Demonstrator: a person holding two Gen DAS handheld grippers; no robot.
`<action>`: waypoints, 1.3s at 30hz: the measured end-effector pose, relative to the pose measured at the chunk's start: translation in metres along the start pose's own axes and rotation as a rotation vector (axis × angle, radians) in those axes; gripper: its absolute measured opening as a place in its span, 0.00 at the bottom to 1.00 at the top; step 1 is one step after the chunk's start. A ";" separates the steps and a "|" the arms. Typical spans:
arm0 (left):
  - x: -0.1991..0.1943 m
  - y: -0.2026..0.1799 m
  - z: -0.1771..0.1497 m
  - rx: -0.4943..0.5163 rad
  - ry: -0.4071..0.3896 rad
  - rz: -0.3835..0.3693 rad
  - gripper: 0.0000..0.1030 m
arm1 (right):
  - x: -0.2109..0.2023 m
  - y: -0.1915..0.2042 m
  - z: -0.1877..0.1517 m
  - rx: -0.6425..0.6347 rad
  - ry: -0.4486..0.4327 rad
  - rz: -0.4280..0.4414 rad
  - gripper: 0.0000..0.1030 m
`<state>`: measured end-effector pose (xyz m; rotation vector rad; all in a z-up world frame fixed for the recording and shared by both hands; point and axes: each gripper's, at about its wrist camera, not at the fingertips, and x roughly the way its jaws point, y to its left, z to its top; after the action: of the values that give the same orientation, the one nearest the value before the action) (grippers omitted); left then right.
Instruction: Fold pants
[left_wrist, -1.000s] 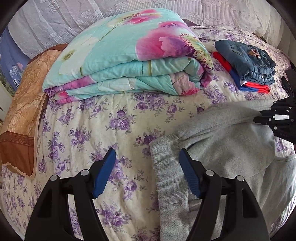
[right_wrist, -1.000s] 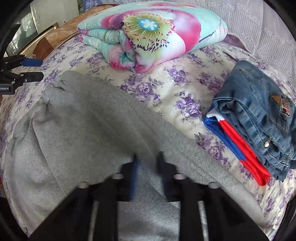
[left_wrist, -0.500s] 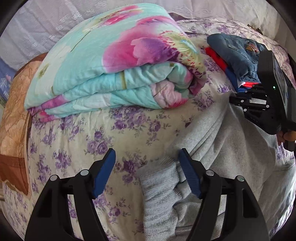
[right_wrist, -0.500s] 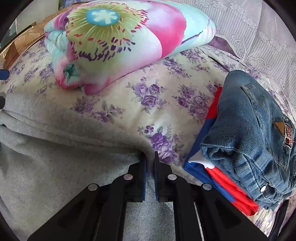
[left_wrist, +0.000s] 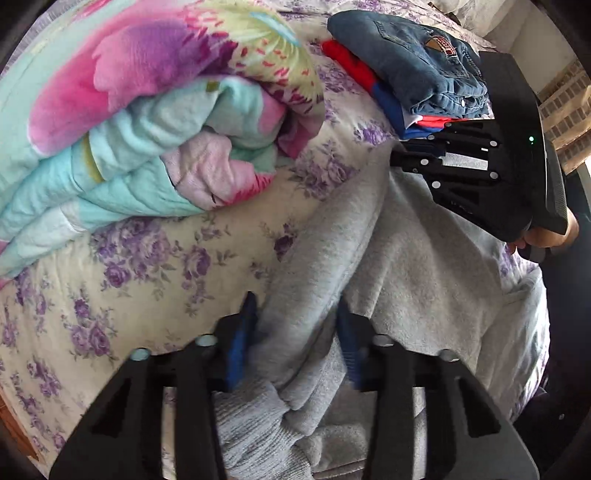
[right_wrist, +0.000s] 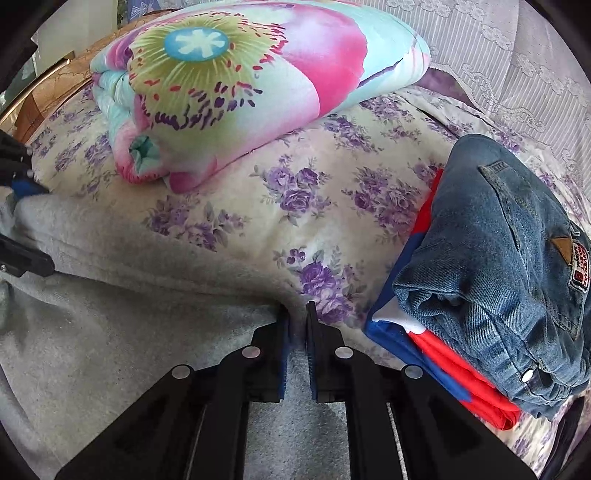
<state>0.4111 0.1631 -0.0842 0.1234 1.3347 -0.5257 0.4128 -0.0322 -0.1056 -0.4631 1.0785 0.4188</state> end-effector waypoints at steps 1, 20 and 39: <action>0.002 0.003 -0.001 -0.025 -0.006 -0.003 0.17 | -0.001 0.001 0.000 -0.001 0.001 -0.002 0.10; -0.038 -0.009 -0.023 -0.008 -0.150 0.047 0.13 | -0.043 0.008 -0.004 -0.131 -0.043 0.042 0.07; -0.092 -0.088 -0.191 0.300 -0.290 -0.006 0.16 | -0.223 0.141 -0.175 -0.059 -0.099 0.164 0.08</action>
<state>0.1897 0.1853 -0.0255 0.2788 0.9690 -0.7187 0.1164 -0.0333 0.0053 -0.4029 1.0135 0.6131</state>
